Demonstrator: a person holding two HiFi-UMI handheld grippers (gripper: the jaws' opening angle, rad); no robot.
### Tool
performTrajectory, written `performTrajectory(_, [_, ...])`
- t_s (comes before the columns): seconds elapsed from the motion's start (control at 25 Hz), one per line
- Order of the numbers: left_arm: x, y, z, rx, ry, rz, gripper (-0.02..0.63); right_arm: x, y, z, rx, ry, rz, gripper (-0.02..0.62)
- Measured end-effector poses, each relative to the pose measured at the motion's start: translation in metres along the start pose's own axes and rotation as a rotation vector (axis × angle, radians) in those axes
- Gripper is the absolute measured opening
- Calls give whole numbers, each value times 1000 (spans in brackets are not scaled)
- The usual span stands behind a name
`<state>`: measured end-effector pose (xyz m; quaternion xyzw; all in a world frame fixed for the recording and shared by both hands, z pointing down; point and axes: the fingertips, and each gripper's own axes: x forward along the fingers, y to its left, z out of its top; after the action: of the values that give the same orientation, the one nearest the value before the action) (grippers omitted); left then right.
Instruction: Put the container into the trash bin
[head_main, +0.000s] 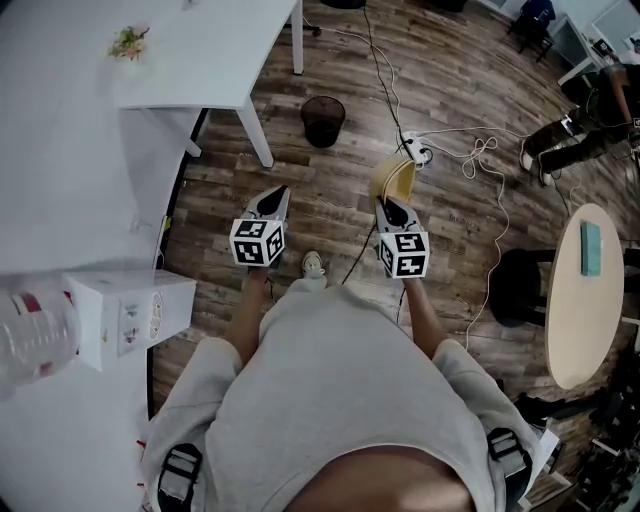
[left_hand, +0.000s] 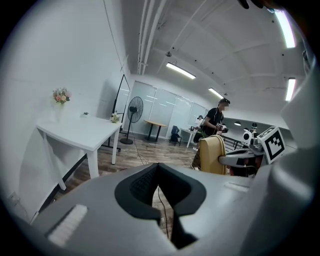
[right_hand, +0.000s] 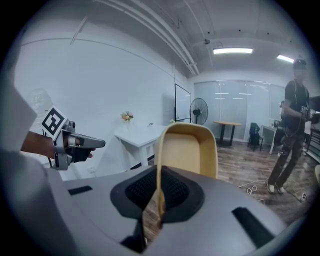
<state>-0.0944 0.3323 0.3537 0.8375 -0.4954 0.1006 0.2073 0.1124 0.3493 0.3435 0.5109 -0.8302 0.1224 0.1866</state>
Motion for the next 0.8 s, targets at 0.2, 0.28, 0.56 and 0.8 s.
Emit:
performTrajectory(0.2, [31, 32, 21, 5, 6, -17, 9, 42, -6, 20, 6, 3, -14, 31])
performTrajectory(0.28, [42, 43, 29, 9, 7, -22, 9, 56, -9, 27, 8, 5, -19, 31])
performTrajectory(0.56, [73, 70, 46, 9, 15, -34, 9, 96, -16, 40, 12, 18, -24, 31])
performTrajectory(0.8, [90, 81, 48, 7, 28, -44, 9, 114, -19, 40, 17, 32, -22, 31])
